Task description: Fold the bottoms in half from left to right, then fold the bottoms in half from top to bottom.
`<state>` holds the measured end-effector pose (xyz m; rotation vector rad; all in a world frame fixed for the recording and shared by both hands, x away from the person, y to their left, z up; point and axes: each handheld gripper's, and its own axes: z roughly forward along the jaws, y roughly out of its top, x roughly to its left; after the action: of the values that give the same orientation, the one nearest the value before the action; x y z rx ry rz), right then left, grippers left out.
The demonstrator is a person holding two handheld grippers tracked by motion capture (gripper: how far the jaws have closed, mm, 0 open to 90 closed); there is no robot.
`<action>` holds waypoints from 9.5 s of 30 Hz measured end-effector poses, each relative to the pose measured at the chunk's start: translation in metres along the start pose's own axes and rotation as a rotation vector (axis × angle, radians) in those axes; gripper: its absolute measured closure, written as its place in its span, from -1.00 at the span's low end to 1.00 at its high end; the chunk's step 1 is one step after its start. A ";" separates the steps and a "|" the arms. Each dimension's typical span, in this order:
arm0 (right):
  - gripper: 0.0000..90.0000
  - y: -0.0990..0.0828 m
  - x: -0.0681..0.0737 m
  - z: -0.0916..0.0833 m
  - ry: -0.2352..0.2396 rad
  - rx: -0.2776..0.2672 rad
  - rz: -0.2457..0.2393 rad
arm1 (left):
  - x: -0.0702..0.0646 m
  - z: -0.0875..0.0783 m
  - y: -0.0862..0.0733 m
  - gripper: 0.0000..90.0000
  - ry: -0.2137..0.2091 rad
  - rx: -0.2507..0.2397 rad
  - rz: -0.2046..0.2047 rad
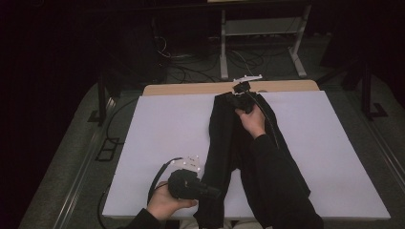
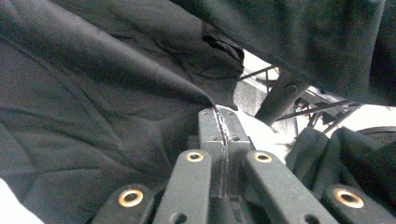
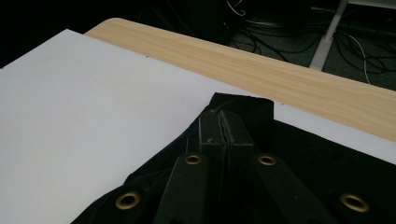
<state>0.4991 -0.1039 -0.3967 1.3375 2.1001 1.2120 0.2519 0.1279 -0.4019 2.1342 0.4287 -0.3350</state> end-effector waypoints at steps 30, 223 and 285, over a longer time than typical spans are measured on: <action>0.94 -0.004 -0.060 -0.024 0.012 0.029 -0.031 | -0.002 0.060 0.033 0.97 -0.075 0.004 0.020; -1.00 -0.063 -0.143 -0.093 0.175 0.086 0.059 | 0.141 0.051 0.129 -1.00 0.494 -0.257 -0.075; -0.36 -0.072 -0.161 -0.039 0.178 0.225 0.218 | 0.227 0.081 0.108 -0.64 0.496 -0.278 -0.421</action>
<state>0.5102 -0.2749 -0.4550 1.6496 2.3202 1.2493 0.4958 0.0439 -0.4559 1.8271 1.1495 0.0322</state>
